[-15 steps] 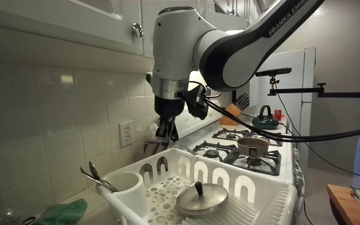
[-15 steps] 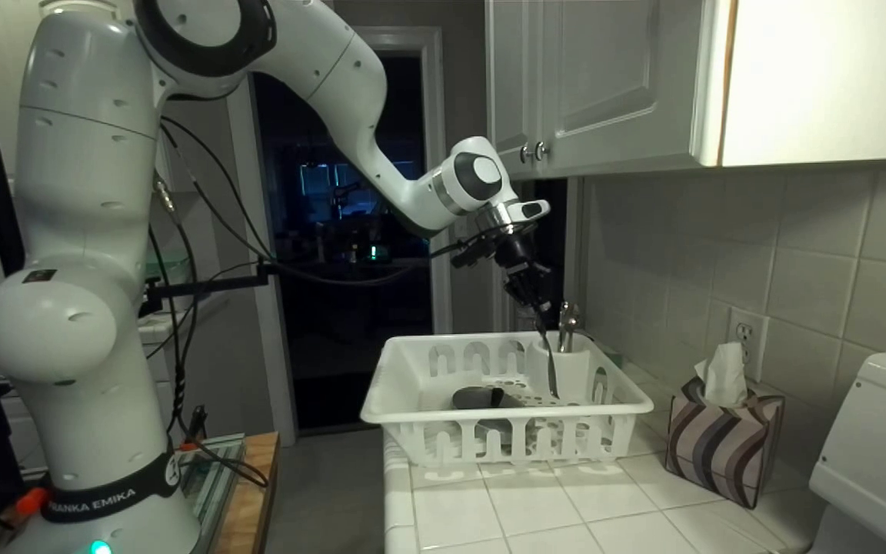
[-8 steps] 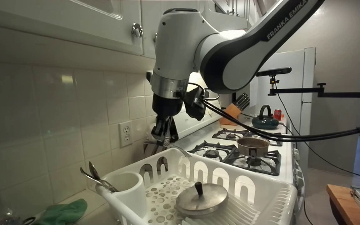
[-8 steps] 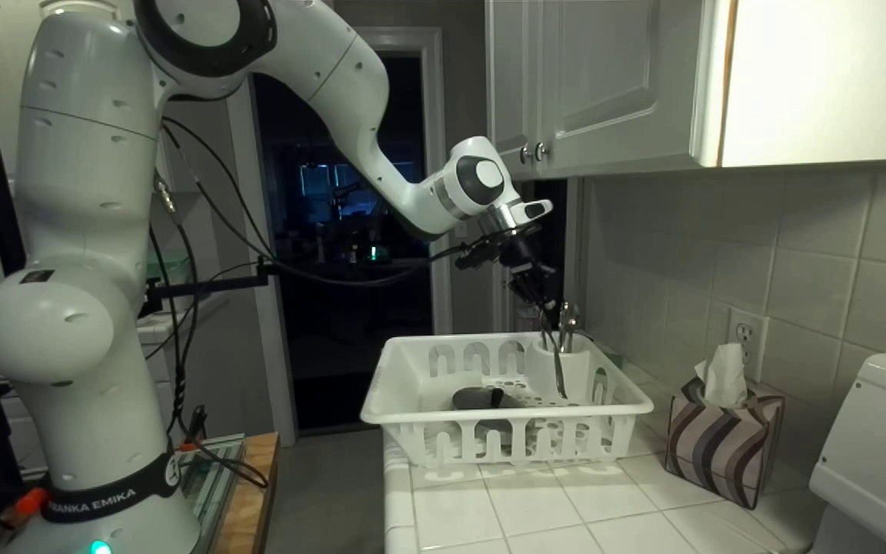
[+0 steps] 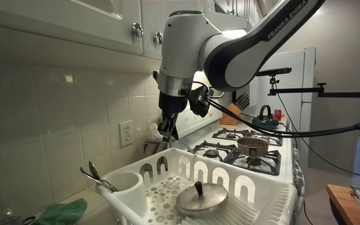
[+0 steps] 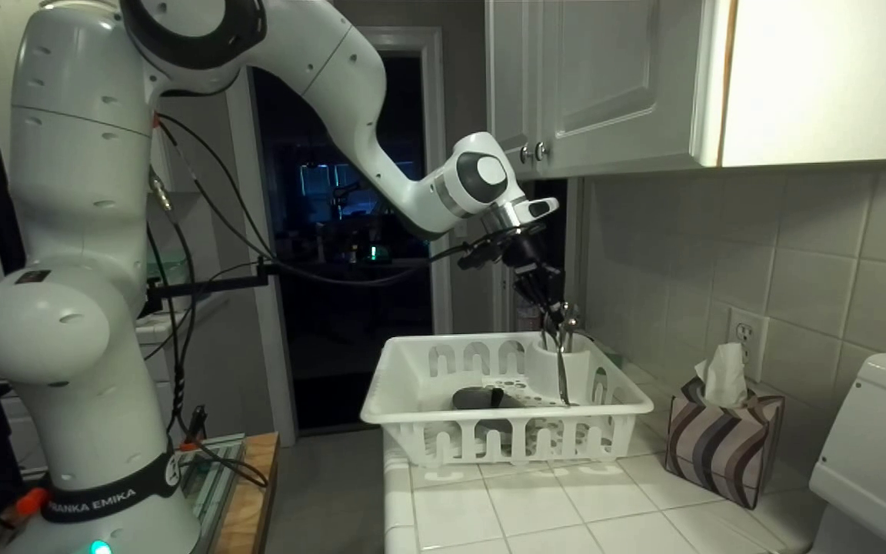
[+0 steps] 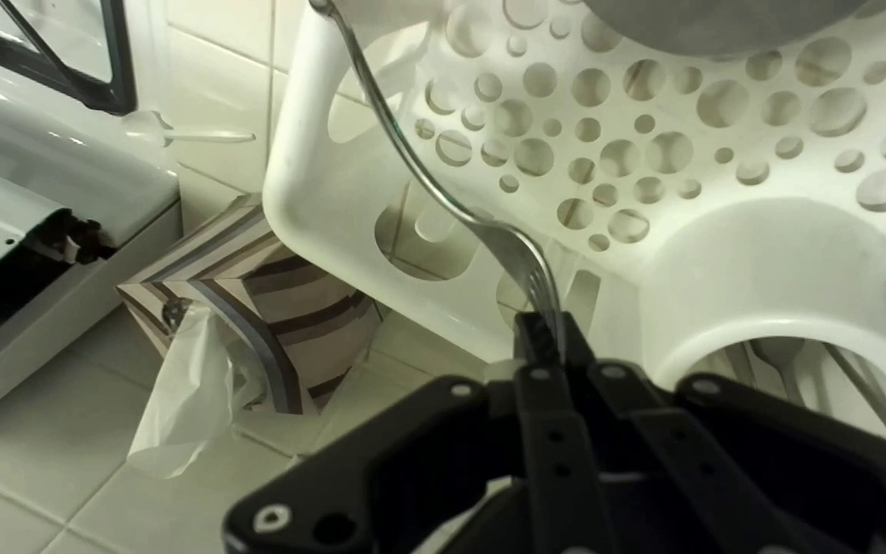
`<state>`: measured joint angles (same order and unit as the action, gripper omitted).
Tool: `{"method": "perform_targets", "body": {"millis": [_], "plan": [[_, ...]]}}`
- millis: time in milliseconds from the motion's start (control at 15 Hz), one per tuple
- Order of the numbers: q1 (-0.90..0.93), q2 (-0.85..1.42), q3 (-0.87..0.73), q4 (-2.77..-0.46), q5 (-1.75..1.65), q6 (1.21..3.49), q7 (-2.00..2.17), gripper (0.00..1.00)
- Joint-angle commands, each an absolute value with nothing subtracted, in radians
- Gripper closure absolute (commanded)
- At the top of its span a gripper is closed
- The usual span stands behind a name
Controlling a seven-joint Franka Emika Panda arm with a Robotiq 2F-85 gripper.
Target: Take the fork off of the dish rack
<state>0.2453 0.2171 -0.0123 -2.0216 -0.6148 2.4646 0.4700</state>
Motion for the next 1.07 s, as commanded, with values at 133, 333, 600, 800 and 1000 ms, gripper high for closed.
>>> {"method": "perform_targets", "body": {"millis": [133,333,600,800,1000], "plan": [[0.207,0.113,-0.013,-2.128,-0.623,2.461,0.56,0.99],[0.177,0.068,-0.014,-2.174,-0.609,2.457,0.636,0.99],[0.123,0.018,-0.016,-2.221,-0.567,2.399,0.706,0.99],[0.079,-0.005,-0.021,-2.253,-0.545,2.396,0.737,0.99],[0.035,-0.009,-0.034,-2.284,-0.515,2.453,0.77,0.99]]}}
